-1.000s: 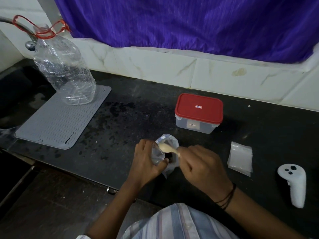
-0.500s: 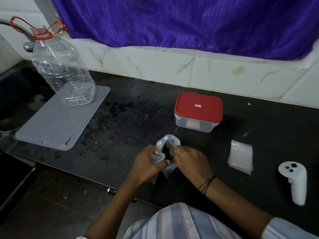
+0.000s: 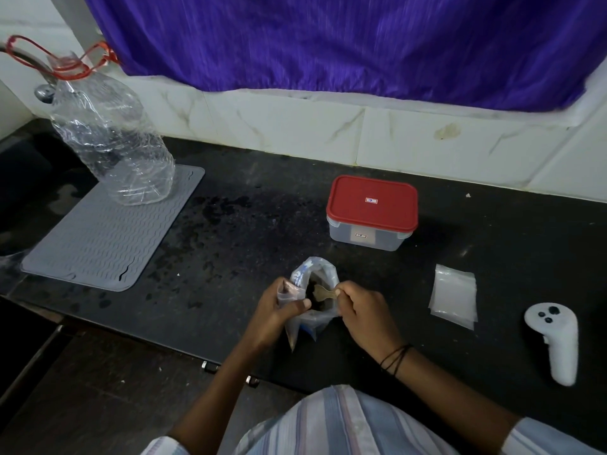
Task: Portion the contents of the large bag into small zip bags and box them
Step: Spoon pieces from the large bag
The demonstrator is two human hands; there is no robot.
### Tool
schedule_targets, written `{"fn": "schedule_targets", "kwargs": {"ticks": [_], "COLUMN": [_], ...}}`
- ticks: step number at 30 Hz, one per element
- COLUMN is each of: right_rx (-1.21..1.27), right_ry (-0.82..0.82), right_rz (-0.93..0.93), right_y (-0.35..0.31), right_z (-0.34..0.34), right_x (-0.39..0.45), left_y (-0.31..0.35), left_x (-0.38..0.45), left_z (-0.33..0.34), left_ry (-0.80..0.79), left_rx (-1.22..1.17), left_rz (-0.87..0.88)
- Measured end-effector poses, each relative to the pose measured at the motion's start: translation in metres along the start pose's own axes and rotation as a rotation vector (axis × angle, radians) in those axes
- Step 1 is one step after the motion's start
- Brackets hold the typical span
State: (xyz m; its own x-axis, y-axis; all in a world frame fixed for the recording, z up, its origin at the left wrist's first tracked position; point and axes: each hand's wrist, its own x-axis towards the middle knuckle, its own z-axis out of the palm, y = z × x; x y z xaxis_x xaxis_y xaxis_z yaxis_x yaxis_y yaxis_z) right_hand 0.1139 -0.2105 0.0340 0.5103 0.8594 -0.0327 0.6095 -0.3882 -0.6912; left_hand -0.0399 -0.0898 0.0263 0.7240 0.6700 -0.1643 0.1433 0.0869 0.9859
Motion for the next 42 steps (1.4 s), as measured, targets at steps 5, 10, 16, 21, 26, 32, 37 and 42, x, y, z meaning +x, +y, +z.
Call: {"fn": "schedule_targets", "kwargs": {"ticks": [5, 10, 16, 21, 26, 32, 37, 42], "right_rx": [0.256, 0.441, 0.588, 0.578, 0.644, 0.699, 0.626, 0.122], "right_ry": [-0.001, 0.079, 0.139, 0.211, 0.273, 0.264, 0.204, 0.126], "right_rz": [0.180, 0.286, 0.343, 0.352, 0.310, 0.213, 0.166, -0.232], "right_y": [0.002, 0.008, 0.004, 0.002, -0.012, -0.037, -0.044, -0.048], "right_z": [0.002, 0.008, 0.010, -0.004, -0.030, -0.046, -0.044, -0.049], "right_x": [-0.001, -0.005, -0.012, -0.019, -0.024, -0.025, -0.025, -0.024], "left_y": [-0.004, -0.009, -0.011, -0.009, -0.003, 0.008, 0.011, 0.012], "left_x": [0.002, 0.004, 0.005, 0.000, -0.003, -0.001, 0.000, -0.001], "left_z": [0.000, -0.001, -0.002, -0.005, -0.009, -0.003, 0.000, 0.002], "left_ry": [0.020, -0.001, 0.045, 0.123, 0.176, 0.163, 0.175, 0.177], "left_rx": [-0.003, 0.056, 0.124, 0.210, 0.454, 0.662, 0.711, 0.801], "left_rz": [-0.015, -0.010, -0.002, 0.025, 0.195, 0.273, 0.321, 0.350]}}
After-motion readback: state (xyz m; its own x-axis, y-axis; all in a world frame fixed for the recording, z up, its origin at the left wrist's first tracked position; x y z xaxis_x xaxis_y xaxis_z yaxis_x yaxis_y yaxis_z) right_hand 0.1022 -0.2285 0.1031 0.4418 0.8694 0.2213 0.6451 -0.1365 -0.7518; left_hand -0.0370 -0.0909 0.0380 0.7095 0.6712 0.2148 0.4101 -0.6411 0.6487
